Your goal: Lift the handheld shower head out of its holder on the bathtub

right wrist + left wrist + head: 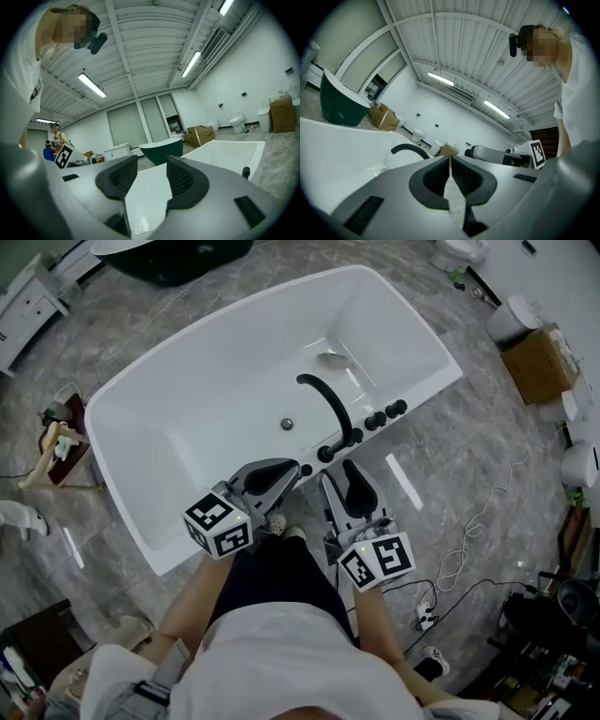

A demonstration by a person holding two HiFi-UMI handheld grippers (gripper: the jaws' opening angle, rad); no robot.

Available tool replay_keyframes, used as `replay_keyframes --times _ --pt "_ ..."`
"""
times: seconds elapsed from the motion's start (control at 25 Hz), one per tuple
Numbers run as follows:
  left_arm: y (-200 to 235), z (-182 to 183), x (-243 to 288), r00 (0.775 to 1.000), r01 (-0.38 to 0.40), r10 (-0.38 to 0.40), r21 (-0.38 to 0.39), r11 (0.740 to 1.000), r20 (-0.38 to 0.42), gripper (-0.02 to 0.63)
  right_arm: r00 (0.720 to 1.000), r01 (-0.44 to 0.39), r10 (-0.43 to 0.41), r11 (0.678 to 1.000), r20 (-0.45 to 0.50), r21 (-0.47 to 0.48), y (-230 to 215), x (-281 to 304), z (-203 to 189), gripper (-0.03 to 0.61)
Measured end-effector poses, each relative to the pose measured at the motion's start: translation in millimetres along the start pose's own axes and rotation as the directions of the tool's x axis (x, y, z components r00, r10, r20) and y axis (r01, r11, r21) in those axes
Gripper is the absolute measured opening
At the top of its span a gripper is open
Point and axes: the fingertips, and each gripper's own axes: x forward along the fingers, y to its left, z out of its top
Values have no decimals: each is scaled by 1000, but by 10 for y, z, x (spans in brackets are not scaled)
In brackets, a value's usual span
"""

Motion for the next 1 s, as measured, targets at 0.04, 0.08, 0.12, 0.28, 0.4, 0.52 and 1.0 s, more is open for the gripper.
replay_keyframes --times 0.04,0.08,0.12,0.28,0.4,0.52,1.0 --pt "23 -18 7 1000 -3 3 -4 1000 -3 20 1000 1 -1 1000 -9 3 -27 20 -31 190" --pt "46 -38 10 1000 -6 6 -8 1000 -5 20 1000 3 -3 1000 -19 5 -50 39 -64 190" --pt "70 -59 10 1000 -10 10 -12 1000 -8 20 1000 4 -4 1000 -28 5 -69 58 -95 190" --pt "175 -144 31 999 -31 30 -24 999 -21 20 997 -7 6 1000 -72 -18 -149 126 -246 190" --pt "269 -202 12 998 -49 48 -35 998 -27 20 994 -17 14 1000 -106 -20 -186 184 -394 190" --pt "351 -288 -28 997 -72 70 -55 996 -35 20 991 -22 21 1000 -130 -2 -192 228 -531 190" --pt "669 -673 23 992 -107 99 -107 988 -76 20 967 -87 72 995 -243 -52 -199 461 -1071 190"
